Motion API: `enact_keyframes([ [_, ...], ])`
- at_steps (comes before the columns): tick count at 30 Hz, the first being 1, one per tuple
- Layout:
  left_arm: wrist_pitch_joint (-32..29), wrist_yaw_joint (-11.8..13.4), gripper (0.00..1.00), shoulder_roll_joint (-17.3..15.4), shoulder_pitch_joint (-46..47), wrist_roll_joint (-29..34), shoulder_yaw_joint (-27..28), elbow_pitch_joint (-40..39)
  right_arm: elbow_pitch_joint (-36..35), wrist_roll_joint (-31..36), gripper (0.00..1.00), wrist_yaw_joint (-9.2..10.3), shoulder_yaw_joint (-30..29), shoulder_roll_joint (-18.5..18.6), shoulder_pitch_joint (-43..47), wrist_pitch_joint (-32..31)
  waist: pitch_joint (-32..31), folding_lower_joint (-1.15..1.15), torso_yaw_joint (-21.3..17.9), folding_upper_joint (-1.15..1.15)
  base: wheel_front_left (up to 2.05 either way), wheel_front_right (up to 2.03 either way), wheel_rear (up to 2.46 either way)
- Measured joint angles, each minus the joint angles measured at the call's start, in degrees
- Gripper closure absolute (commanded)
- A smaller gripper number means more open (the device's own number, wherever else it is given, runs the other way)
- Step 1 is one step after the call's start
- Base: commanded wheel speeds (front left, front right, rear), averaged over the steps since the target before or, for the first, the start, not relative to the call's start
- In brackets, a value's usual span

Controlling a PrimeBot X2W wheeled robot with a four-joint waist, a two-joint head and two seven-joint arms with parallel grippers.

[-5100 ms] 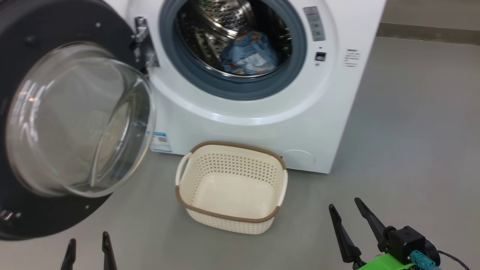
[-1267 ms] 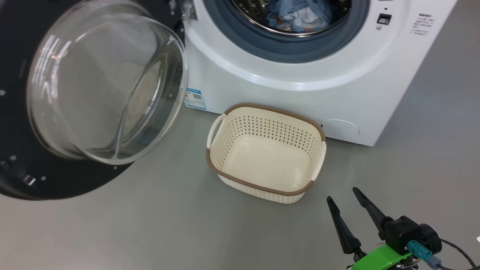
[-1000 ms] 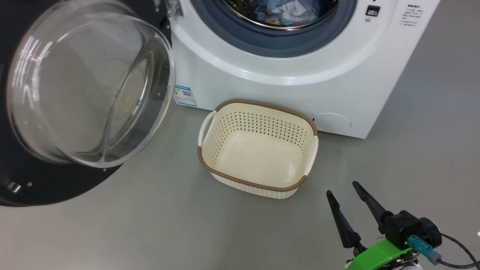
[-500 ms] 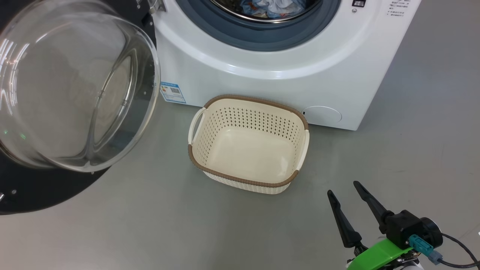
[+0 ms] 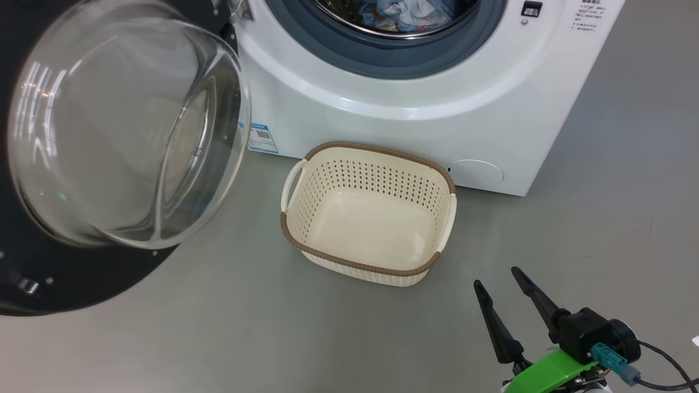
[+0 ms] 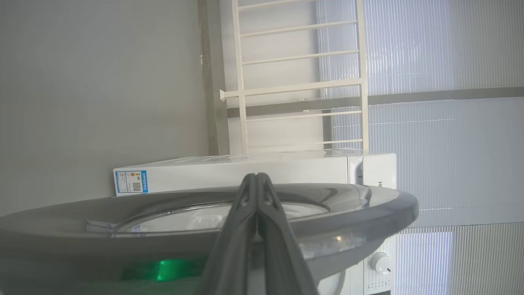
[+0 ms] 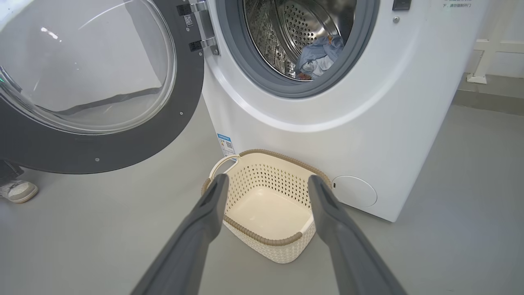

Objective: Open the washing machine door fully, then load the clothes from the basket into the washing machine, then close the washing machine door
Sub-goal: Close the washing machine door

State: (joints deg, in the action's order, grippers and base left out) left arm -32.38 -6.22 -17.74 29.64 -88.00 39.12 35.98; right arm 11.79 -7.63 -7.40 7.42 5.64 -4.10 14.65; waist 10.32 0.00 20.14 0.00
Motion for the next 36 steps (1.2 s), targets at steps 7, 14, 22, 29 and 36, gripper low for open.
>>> enact_keyframes([
  [7,-7.66,1.74,1.0,1.75,-3.74,-3.18,-0.91,-5.11,0.65,-0.09,0.0,0.0,0.31,-0.15,0.05,0.0,-0.56,0.0,0.42,0.0,0.0,0.0,0.0],
  [14,-15.03,4.83,1.0,4.86,-7.39,-6.57,-2.58,-12.44,1.26,-0.19,0.0,0.0,0.23,-0.51,0.07,0.01,-0.88,0.0,0.85,0.0,0.0,0.0,0.0],
  [22,-22.59,8.06,1.0,8.91,-11.88,-11.09,-4.64,-23.01,2.09,-0.27,0.0,0.0,1.07,-0.99,0.21,0.01,-1.33,0.0,0.63,0.0,0.0,0.0,0.0],
  [29,-24.66,9.01,1.0,11.76,-15.32,-11.35,-6.82,-30.23,2.68,-1.82,0.0,0.0,1.57,-1.29,0.25,0.01,-1.08,0.0,-0.47,0.0,0.0,0.0,0.0],
  [36,-25.73,8.48,1.0,14.68,-17.03,-12.8,-10.63,-34.97,2.83,-2.14,0.0,0.0,1.46,-1.55,0.24,0.01,-0.97,0.0,-2.61,0.0,0.0,0.0,0.0],
])
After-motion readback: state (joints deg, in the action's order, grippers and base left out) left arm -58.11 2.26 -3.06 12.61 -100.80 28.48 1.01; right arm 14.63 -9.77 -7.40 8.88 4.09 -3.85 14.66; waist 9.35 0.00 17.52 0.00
